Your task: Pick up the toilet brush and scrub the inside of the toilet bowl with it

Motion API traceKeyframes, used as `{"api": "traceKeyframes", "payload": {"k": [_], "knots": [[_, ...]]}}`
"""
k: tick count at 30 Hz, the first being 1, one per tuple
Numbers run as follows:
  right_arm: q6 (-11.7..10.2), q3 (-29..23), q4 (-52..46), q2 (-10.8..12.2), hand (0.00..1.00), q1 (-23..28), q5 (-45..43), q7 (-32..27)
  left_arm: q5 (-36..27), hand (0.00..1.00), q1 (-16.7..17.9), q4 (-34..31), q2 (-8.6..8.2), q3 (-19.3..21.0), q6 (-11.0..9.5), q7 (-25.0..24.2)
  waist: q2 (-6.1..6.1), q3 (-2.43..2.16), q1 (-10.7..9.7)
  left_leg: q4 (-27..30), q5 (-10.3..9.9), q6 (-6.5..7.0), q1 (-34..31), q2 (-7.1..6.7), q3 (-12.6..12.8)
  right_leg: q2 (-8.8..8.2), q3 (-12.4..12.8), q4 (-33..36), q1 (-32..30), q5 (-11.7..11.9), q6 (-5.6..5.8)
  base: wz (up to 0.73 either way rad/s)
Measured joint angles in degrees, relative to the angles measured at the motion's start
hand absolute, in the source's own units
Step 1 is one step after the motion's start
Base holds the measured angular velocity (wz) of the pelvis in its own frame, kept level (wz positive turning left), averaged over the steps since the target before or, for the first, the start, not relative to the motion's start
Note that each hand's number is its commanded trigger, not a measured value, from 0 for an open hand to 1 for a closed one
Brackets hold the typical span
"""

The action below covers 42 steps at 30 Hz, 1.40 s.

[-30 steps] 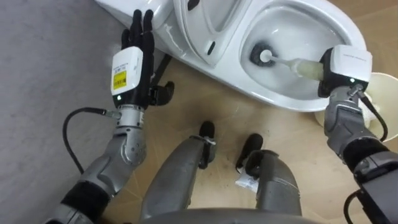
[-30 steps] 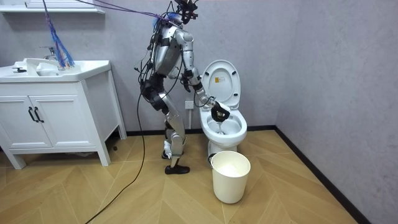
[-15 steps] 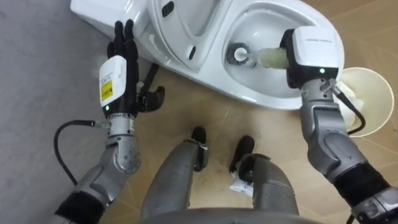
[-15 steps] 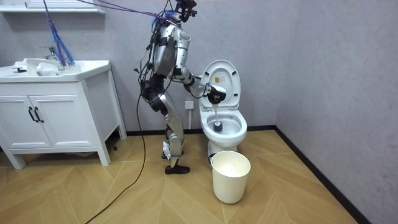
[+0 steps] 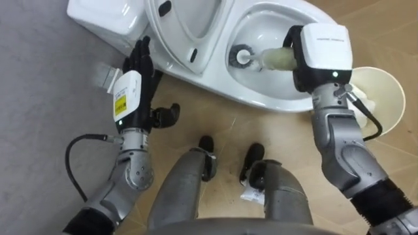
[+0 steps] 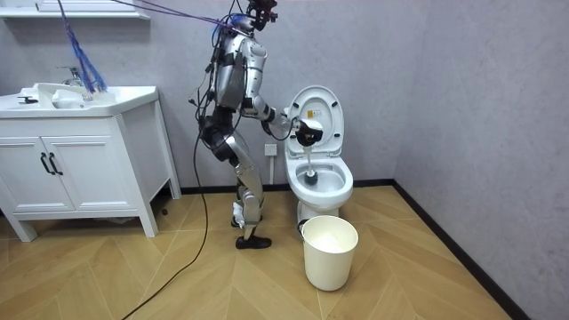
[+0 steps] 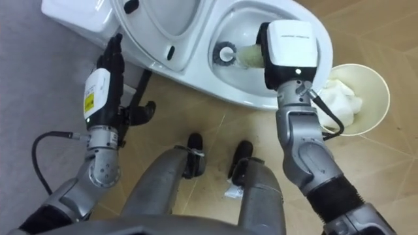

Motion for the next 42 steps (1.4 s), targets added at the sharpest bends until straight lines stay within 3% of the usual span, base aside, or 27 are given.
{"api": "traceKeyframes", "payload": {"k": [3,7,9,13,18,24,37,42], "knots": [[-4.09,-0.37,12.07,-0.20,1.00,-5.39,9.59,-3.79,0.04,0.00,-0.67,1.79,0.73,0.38,0.13,-2.04,-1.62,1.04,-1.01,0.77,0.23,0.11,-0.40,-0.58,-0.23,-1.06,-0.45,1.91,-0.65,-1.22,0.03,0.16],[-8.08,-0.90,26.92,-0.97,1.00,-10.68,20.98,-6.90,0.15,0.00,-2.02,3.67,1.48,0.40,0.47,-4.38,-2.73,1.44,-1.01,2.47,0.49,0.48,-2.54,-0.70,-0.39,-1.56,-1.44,2.81,-2.05,-1.57,0.12,0.23],[-9.65,-2.05,34.08,-1.42,1.00,-14.15,25.86,-7.70,0.00,0.00,-2.53,3.69,2.14,0.58,1.38,-5.62,-3.40,1.79,-0.90,3.27,0.64,0.80,-4.14,-1.18,-0.21,-2.74,-1.91,4.35,-3.64,-1.95,0.36,0.17],[-11.63,-3.46,40.91,-1.67,1.00,-17.60,33.74,-9.38,-0.21,0.00,-3.74,3.68,2.18,0.57,1.70,-7.47,-3.41,1.81,-0.57,4.17,0.53,1.64,-5.49,-1.82,-0.13,-3.62,-1.94,5.53,-4.68,-2.55,1.13,0.16],[-12.14,-3.57,45.82,-1.93,1.00,-19.03,43.27,-11.05,-0.99,0.00,-5.43,3.62,2.08,0.61,3.34,-9.87,-3.42,1.81,0.52,3.63,0.26,2.71,-5.37,-2.32,0.51,-4.54,-1.95,5.77,-4.57,-2.66,1.98,0.02],[-12.15,-6.59,47.00,-2.00,1.00,-19.03,51.84,-11.30,-0.71,0.00,-6.32,3.51,1.59,1.95,3.53,-12.87,-3.42,1.81,0.64,3.67,-0.30,3.69,-5.13,-2.77,1.44,-5.58,-1.43,6.41,-4.90,-2.62,2.49,-0.05],[-14.05,-8.16,48.10,-2.02,1.00,-17.72,53.78,-12.49,-0.86,0.00,-6.53,4.16,1.13,4.67,3.20,-12.87,-3.38,1.81,0.28,2.68,-0.72,4.33,-3.38,-2.92,1.80,-5.21,-0.85,4.48,-3.08,-2.18,3.60,-0.02],[-14.96,-10.53,46.45,-1.26,1.00,-13.57,54.17,-13.24,-0.93,0.00,-3.20,5.75,1.17,4.98,3.49,-13.49,-3.26,1.80,-0.39,-0.96,-0.88,4.52,3.72,-2.99,2.17,-4.85,-0.85,0.88,3.75,-2.10,4.32,-0.02]]}}
